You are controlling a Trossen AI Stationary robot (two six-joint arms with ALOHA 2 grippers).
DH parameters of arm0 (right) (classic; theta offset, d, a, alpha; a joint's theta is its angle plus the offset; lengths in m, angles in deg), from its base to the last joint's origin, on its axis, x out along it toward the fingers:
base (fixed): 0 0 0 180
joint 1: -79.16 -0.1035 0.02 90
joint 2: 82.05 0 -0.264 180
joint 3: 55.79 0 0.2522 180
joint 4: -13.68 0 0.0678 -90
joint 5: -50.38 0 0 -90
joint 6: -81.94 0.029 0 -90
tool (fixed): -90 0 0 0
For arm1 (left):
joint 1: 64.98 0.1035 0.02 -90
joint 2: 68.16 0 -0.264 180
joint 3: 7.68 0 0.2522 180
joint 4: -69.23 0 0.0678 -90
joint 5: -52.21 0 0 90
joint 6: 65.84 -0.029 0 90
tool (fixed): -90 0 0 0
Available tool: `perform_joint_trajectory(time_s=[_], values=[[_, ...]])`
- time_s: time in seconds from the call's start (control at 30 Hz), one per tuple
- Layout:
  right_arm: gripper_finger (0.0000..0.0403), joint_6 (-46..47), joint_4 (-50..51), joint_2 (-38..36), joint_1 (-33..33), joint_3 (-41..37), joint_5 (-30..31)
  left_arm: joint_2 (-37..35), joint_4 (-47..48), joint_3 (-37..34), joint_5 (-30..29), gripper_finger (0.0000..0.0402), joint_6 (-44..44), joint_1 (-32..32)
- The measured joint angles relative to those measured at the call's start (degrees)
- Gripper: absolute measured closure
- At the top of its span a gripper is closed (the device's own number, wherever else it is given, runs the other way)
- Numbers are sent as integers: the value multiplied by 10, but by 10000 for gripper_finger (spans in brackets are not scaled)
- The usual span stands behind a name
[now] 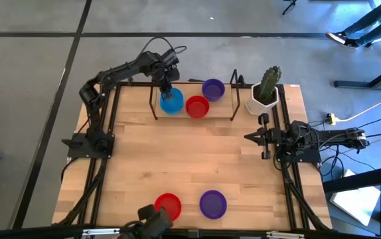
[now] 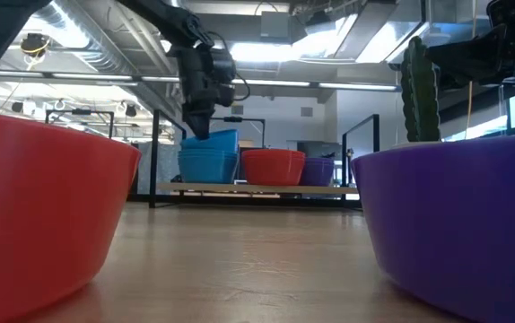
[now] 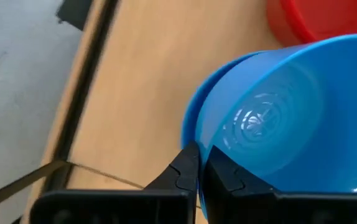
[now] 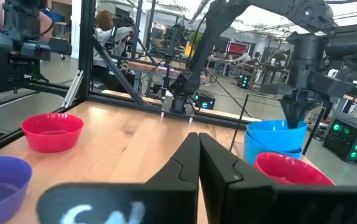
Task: Pick & Place Mini bowls
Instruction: Stack the blue bowl on the blue bowl on the shelf
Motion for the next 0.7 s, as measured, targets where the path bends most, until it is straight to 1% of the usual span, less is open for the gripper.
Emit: perform_joint_trajectory(time_s=[0.2,0.37,0.5,0.7], values=[[399,1,0,0,0,0,0,1,-10,0,-14,398,5,-5],[399,-7,0,0,0,0,0,7,-10,0,-8,387,-1,-11],[399,-7,0,0,0,0,-1,8,-11,0,-8,361,-5,-16],[399,-7,0,0,0,0,-1,9,-11,0,-11,304,-10,-17]])
